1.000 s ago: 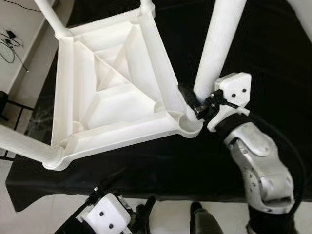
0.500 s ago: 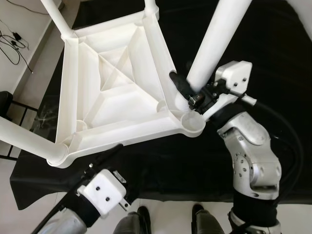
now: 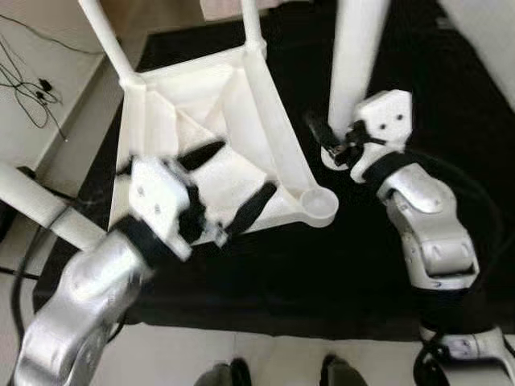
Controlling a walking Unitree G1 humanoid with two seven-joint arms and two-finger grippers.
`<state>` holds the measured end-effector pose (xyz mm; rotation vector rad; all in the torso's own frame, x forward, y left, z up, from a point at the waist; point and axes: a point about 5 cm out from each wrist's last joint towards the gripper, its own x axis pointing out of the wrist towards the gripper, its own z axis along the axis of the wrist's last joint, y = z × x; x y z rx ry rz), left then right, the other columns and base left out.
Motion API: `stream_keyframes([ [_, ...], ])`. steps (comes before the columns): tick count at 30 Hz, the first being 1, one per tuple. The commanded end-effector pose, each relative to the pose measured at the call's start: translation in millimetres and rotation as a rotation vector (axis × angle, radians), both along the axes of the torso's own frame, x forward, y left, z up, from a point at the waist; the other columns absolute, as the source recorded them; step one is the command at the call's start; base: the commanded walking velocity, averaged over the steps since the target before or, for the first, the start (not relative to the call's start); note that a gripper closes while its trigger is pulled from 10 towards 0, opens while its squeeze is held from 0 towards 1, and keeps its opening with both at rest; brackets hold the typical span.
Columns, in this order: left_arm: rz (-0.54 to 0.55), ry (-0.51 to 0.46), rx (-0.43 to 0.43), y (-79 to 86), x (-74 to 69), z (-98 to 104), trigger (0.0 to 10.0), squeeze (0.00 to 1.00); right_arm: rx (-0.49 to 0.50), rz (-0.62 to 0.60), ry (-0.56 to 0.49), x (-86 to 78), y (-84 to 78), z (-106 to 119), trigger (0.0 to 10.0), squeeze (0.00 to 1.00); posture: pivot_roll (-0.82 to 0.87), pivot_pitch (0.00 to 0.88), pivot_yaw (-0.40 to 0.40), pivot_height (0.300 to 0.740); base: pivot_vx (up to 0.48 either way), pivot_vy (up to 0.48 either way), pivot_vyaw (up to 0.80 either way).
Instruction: Building children table
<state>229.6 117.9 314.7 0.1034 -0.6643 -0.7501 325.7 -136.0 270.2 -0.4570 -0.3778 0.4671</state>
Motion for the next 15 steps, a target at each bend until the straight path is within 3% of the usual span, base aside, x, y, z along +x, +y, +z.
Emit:
stream_keyframes([
  [1, -0.037, -0.007, -0.006, -1.3, 8.0, 8.8, 10.0, 0.0, -0.066, 0.076, -0.016, -4.4, 15.1, -4.8, 10.0, 0.0, -0.02, 0.152, 0.127, 0.74, 0.0, 0.0, 0.0],
  [4, -0.041, -0.074, -0.002, -8.2, 19.5, 27.8, 10.0, 0.0, -0.096, 0.132, -0.021, -7.0, 26.9, -8.1, 10.0, 0.0, -0.03, 0.14, 0.129, 0.74, 0.0, 0.0, 0.0],
  [13, 0.008, -0.149, -0.053, -12.6, 38.8, 53.6, 10.0, 0.0, -0.107, 0.262, -0.069, -16.4, 50.0, -8.0, 10.0, 0.0, -0.05, 0.108, 0.136, 0.74, 0.0, 0.0, 0.0],
  [14, 0.006, -0.144, -0.062, -13.4, 41.8, 55.2, 4.7, 0.0, -0.113, 0.267, -0.068, -16.3, 51.7, -9.2, 10.0, 0.0, -0.05, 0.103, 0.137, 0.74, 0.0, 0.0, 0.0],
  [15, 0.0, -0.139, -0.067, -14.0, 44.2, 56.2, 4.7, 0.0, -0.117, 0.27, -0.067, -15.9, 52.4, -10.4, 10.0, 0.0, -0.05, 0.101, 0.138, 0.74, 0.0, 0.0, 0.0],
])
